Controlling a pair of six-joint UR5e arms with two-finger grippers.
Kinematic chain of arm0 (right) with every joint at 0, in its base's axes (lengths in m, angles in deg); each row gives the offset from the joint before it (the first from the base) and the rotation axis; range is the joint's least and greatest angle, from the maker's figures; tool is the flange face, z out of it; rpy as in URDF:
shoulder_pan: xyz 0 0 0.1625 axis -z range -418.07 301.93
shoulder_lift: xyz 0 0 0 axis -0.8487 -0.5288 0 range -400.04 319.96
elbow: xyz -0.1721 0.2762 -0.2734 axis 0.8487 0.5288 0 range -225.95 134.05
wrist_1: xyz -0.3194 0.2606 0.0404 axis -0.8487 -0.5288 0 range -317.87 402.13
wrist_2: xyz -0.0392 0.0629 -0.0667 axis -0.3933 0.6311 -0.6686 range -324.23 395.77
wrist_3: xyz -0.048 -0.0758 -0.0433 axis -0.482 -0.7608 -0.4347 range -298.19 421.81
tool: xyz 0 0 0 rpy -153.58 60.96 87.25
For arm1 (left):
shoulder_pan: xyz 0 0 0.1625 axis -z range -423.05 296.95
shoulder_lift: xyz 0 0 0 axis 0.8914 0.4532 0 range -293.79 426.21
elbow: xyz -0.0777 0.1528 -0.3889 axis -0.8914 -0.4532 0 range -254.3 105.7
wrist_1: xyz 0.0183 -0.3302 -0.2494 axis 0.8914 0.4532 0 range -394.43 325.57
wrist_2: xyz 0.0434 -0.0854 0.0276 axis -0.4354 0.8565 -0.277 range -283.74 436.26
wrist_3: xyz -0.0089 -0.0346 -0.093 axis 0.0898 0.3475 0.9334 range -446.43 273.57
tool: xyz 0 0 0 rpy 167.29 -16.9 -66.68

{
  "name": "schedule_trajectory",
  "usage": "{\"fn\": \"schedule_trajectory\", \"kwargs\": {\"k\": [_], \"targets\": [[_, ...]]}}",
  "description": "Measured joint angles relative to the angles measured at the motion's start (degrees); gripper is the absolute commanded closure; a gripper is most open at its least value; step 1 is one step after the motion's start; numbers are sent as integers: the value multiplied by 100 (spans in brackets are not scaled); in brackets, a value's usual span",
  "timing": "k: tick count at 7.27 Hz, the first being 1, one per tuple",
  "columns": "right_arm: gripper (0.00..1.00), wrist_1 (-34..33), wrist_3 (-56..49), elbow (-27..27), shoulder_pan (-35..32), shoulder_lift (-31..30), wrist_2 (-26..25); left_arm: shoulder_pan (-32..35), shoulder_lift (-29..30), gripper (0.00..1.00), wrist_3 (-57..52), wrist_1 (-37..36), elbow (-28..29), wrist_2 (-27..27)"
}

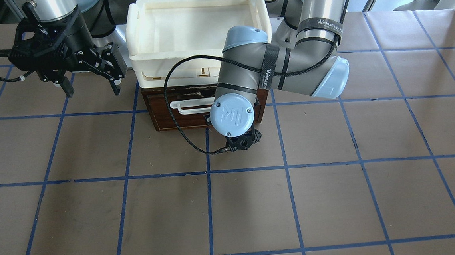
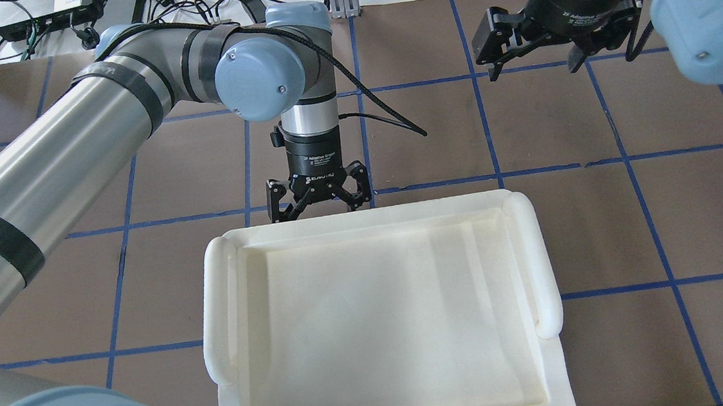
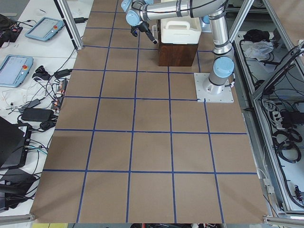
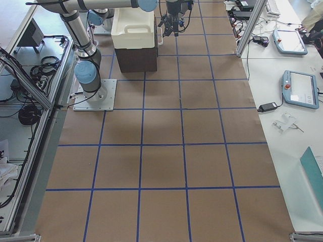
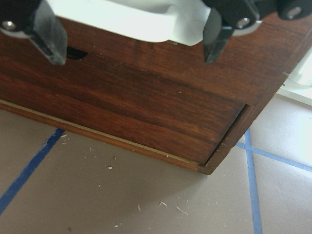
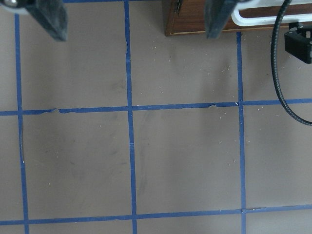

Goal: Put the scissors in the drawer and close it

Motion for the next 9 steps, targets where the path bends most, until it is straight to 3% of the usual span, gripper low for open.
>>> {"fn": "schedule_trajectory", "kwargs": {"k": [7, 9], "targets": [[0, 0, 0, 0, -2, 5, 4, -43, -79, 0, -44, 12, 60, 5], [0, -2, 0, 0, -3, 6, 9, -169, -172, 0, -390, -530, 358, -57]]}}
